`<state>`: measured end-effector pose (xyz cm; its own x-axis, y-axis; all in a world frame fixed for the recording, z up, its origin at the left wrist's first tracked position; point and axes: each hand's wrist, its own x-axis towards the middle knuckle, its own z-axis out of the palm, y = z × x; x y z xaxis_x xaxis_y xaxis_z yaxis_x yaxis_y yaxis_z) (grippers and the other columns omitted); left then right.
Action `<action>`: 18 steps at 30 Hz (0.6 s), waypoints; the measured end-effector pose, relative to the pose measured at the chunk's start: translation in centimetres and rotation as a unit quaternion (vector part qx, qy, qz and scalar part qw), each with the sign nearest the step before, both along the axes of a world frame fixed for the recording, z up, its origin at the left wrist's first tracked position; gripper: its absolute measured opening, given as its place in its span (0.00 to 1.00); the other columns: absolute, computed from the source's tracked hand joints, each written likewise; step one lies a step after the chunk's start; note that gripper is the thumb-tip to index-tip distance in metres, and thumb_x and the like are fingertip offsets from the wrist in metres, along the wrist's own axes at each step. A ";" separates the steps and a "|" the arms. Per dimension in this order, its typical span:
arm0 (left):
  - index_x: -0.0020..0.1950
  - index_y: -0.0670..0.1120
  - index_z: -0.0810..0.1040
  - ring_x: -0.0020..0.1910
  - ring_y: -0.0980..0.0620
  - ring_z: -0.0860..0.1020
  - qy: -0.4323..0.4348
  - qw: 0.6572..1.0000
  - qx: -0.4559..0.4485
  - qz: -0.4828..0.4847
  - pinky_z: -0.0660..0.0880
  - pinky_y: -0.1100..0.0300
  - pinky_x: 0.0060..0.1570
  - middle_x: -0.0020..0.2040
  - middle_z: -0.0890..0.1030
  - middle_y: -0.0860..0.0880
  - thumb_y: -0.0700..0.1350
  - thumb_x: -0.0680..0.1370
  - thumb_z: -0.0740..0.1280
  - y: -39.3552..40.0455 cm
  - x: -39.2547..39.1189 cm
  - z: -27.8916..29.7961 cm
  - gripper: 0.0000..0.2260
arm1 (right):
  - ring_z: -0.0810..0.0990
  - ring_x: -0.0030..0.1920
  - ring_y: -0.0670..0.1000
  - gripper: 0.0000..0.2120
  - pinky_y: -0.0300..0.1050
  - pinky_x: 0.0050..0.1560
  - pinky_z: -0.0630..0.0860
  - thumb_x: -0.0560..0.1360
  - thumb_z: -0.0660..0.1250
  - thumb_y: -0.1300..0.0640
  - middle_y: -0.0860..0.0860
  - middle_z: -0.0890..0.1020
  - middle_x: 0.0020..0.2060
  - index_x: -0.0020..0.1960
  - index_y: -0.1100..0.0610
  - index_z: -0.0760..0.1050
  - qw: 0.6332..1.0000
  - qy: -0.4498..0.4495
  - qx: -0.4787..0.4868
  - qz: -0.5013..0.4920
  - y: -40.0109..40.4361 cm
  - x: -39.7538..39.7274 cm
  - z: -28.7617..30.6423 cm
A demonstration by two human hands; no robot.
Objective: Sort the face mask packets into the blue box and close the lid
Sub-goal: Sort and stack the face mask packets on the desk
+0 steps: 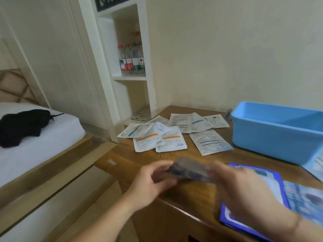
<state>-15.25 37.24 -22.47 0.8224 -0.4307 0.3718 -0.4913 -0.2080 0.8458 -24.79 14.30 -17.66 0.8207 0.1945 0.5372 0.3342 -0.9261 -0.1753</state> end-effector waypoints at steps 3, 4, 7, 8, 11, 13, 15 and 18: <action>0.58 0.49 0.81 0.56 0.50 0.82 0.160 0.972 -0.173 0.009 0.77 0.57 0.54 0.55 0.85 0.48 0.40 0.73 0.74 -1.8 0.5 1.4 0.14 | 0.81 0.33 0.48 0.09 0.45 0.32 0.77 0.80 0.62 0.57 0.48 0.82 0.32 0.43 0.54 0.77 0.948 0.115 0.295 -0.004 -2.2 3.1 2.9; 0.58 0.47 0.82 0.55 0.47 0.82 0.227 0.946 -0.231 -0.016 0.78 0.54 0.53 0.57 0.84 0.44 0.41 0.72 0.74 -2.5 0.6 1.6 0.15 | 0.83 0.34 0.48 0.10 0.47 0.33 0.80 0.81 0.62 0.56 0.50 0.84 0.34 0.45 0.56 0.79 0.910 0.165 0.380 -0.011 -2.7 3.9 3.4; 0.56 0.46 0.83 0.58 0.42 0.81 0.306 0.905 -0.291 -0.054 0.76 0.48 0.57 0.60 0.82 0.40 0.42 0.69 0.76 -4.2 0.4 1.6 0.16 | 0.86 0.41 0.55 0.11 0.50 0.35 0.81 0.81 0.61 0.55 0.56 0.86 0.40 0.53 0.59 0.80 0.835 0.258 0.487 -0.008 -3.7 5.1 3.7; 0.58 0.45 0.82 0.59 0.42 0.80 0.304 0.910 -0.279 -0.053 0.75 0.46 0.61 0.60 0.82 0.40 0.43 0.69 0.76 -4.7 0.2 1.4 0.18 | 0.86 0.42 0.55 0.11 0.50 0.36 0.82 0.81 0.61 0.55 0.56 0.86 0.41 0.54 0.59 0.79 0.832 0.263 0.488 -0.003 -3.9 5.3 3.4; 0.63 0.43 0.77 0.61 0.42 0.80 0.295 0.920 -0.255 -0.042 0.72 0.42 0.65 0.60 0.82 0.40 0.40 0.70 0.75 -5.6 -0.1 0.9 0.21 | 0.86 0.43 0.56 0.10 0.50 0.37 0.81 0.82 0.61 0.56 0.57 0.86 0.42 0.56 0.59 0.79 0.824 0.272 0.496 0.006 -4.3 5.4 2.6; 0.61 0.42 0.78 0.60 0.42 0.80 0.290 0.926 -0.241 -0.034 0.76 0.46 0.61 0.59 0.82 0.41 0.38 0.72 0.74 -5.5 0.0 1.0 0.19 | 0.85 0.43 0.56 0.10 0.51 0.39 0.81 0.80 0.63 0.56 0.58 0.86 0.43 0.56 0.60 0.79 0.824 0.281 0.491 0.019 -4.5 5.2 2.4; 0.60 0.42 0.78 0.59 0.44 0.81 0.283 0.938 -0.198 -0.040 0.79 0.54 0.54 0.58 0.83 0.42 0.36 0.73 0.71 -5.1 0.2 1.7 0.16 | 0.85 0.42 0.56 0.12 0.50 0.40 0.79 0.78 0.66 0.53 0.57 0.86 0.44 0.55 0.60 0.80 0.825 0.276 0.492 0.037 -5.2 4.7 2.9; 0.59 0.41 0.79 0.57 0.44 0.82 0.286 0.948 -0.104 -0.092 0.81 0.54 0.53 0.57 0.83 0.41 0.34 0.75 0.69 -4.9 0.9 3.9 0.13 | 0.83 0.37 0.54 0.19 0.47 0.34 0.77 0.72 0.67 0.47 0.56 0.84 0.40 0.54 0.61 0.79 0.815 0.297 0.495 0.051 -7.0 3.5 4.5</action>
